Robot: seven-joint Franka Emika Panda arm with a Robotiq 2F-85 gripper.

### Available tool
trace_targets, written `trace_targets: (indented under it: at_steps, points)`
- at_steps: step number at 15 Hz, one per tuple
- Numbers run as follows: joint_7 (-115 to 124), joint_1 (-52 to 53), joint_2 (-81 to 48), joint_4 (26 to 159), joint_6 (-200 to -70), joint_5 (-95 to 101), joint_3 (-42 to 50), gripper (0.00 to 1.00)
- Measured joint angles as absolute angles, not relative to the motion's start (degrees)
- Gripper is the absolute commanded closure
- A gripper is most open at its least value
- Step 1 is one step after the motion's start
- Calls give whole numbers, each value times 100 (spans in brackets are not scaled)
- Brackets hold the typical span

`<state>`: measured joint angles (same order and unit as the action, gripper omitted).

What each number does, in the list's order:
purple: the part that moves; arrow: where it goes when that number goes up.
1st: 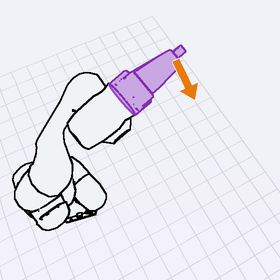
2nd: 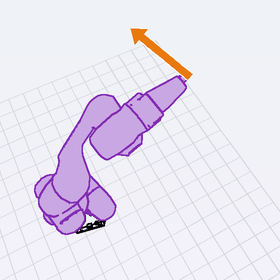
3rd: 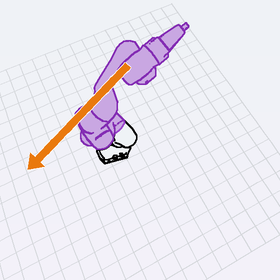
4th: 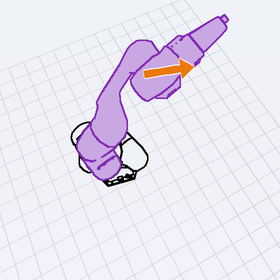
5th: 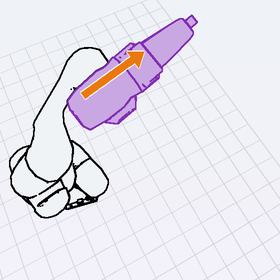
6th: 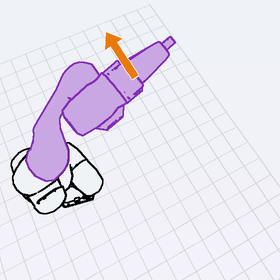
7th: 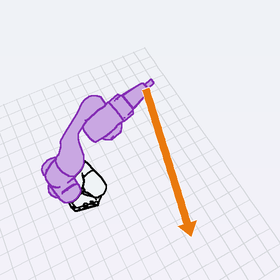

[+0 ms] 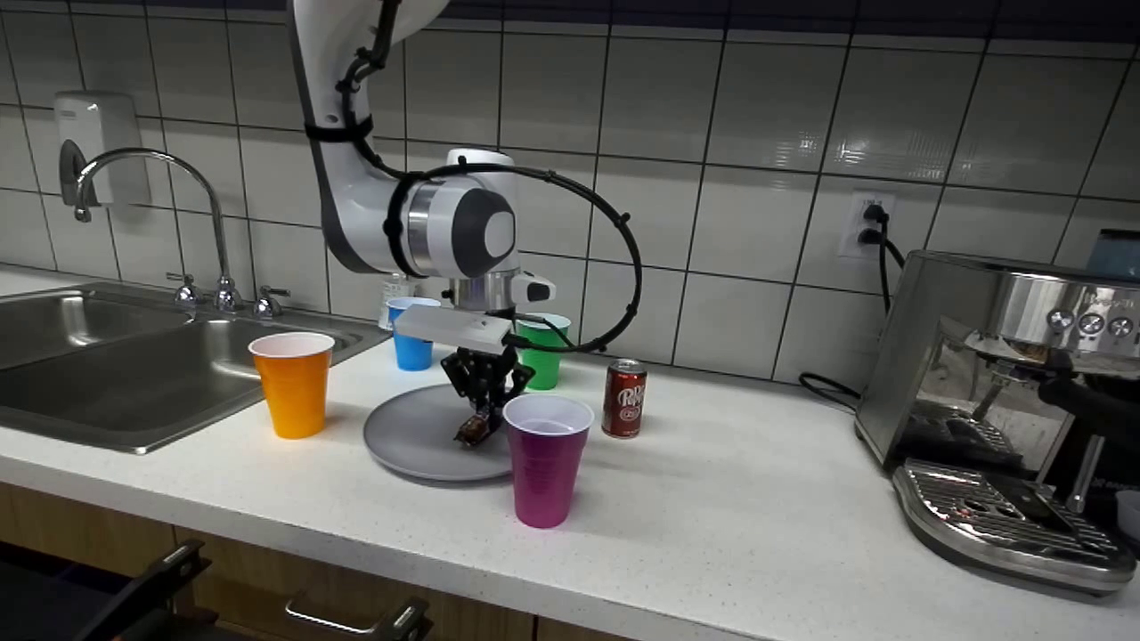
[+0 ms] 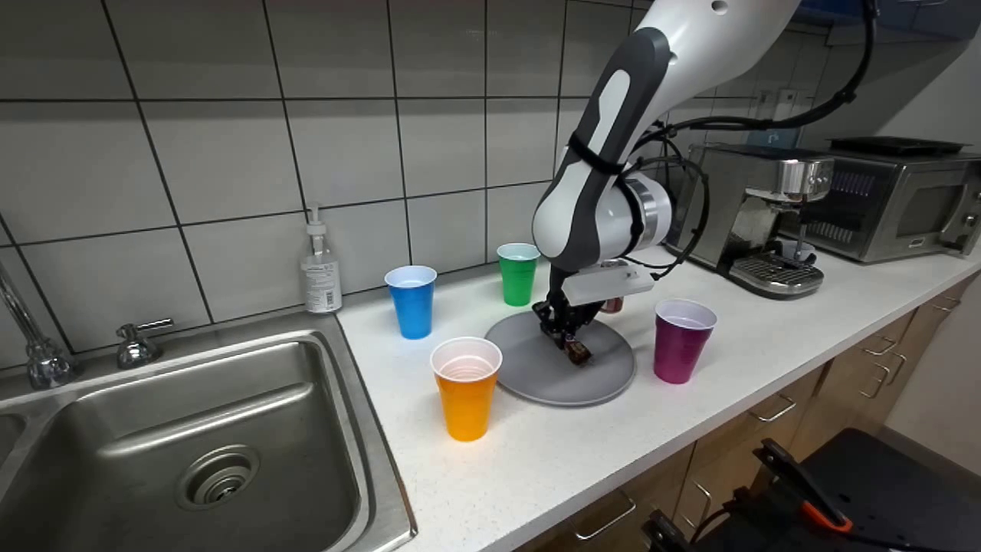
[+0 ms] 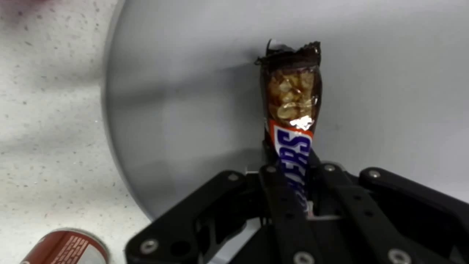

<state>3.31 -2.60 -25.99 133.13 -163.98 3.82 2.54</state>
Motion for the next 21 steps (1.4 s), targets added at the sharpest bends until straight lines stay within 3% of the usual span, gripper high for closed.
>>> trace_targets:
  at_steps: [21]
  points:
    - [675, -10, -1496, 13347, -16209, 859, 1276, 96]
